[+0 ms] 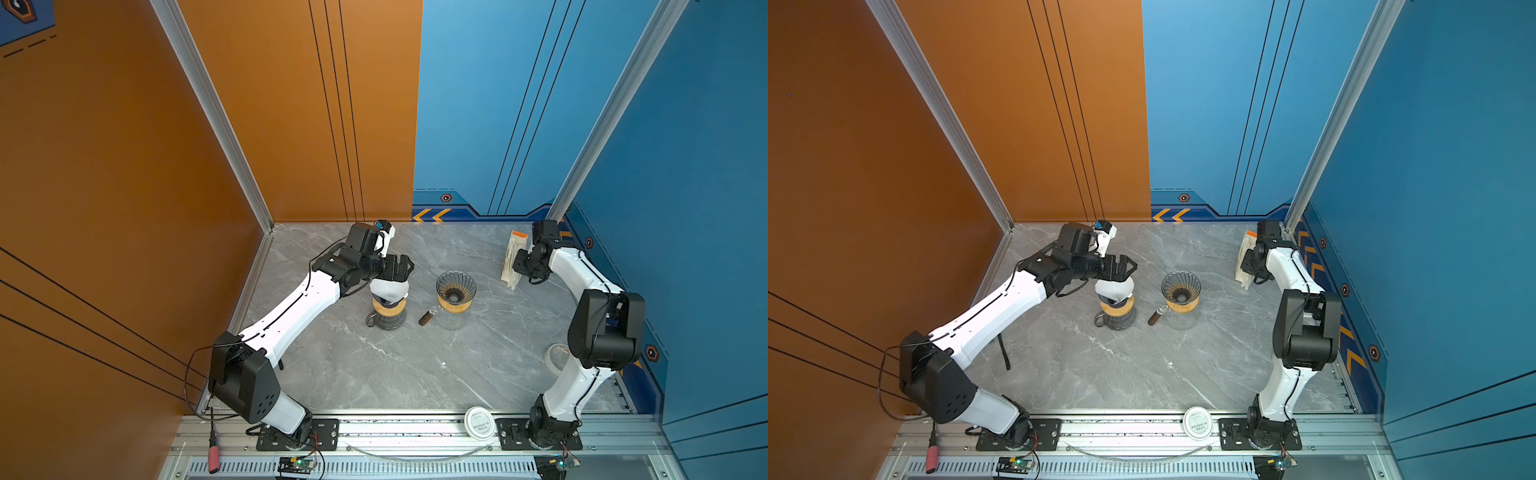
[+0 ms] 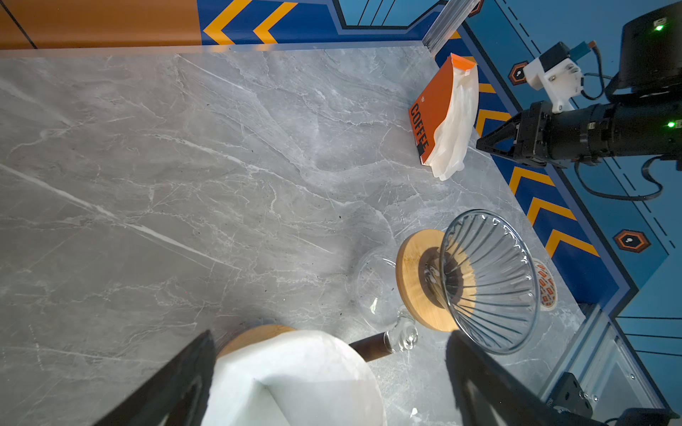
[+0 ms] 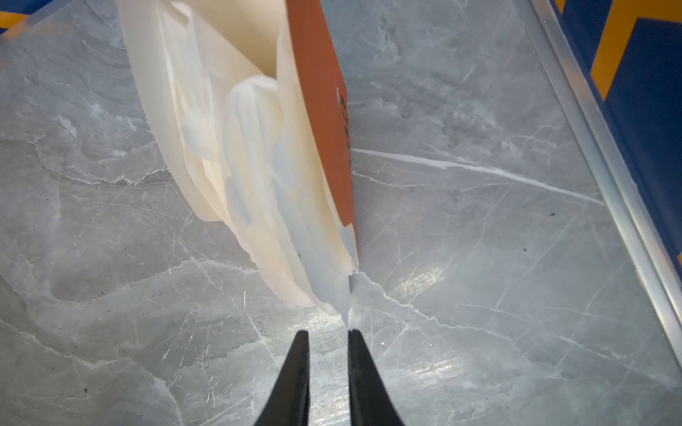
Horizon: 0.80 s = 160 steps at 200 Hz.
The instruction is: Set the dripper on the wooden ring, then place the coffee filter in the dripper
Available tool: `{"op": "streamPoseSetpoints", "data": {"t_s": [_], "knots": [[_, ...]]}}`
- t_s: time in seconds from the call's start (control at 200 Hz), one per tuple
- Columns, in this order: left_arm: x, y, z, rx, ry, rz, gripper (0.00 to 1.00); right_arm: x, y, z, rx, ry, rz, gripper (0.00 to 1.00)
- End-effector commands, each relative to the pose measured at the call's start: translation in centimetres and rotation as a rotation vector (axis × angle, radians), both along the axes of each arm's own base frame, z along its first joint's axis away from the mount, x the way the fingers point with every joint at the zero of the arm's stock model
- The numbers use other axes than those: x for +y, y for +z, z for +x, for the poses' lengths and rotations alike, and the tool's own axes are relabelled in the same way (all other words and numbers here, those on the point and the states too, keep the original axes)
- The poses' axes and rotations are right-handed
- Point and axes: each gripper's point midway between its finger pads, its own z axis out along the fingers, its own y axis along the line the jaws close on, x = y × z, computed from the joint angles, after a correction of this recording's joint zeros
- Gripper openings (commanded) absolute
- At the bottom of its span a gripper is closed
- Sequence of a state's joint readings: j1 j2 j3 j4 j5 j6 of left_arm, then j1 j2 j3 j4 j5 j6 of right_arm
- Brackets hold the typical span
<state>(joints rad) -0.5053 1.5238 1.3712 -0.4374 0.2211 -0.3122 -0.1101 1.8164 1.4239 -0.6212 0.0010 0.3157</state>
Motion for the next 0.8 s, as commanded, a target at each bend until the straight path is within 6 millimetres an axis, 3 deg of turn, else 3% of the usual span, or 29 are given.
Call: {"op": "streamPoseSetpoints", "data": {"t_s": [0.0,0.34,0.796], "knots": [[-0.8,0.8,-0.1,0.004,-0.026,-0.021,0.98,-0.2,-0.9,-1.6,0.042,-0.004,0.009,0.25],[-1.0,0.9,-0.1,0.006,-0.028,-0.020,0.98,-0.8,-4.0,-1.2,0.101,-0.007,0.025,0.23],[-1.7,0.9,0.2,0.011,-0.039,-0.012,0.98,-1.6,-5.0,0.1,0.107,-0.017,0.009,0.17]]}}
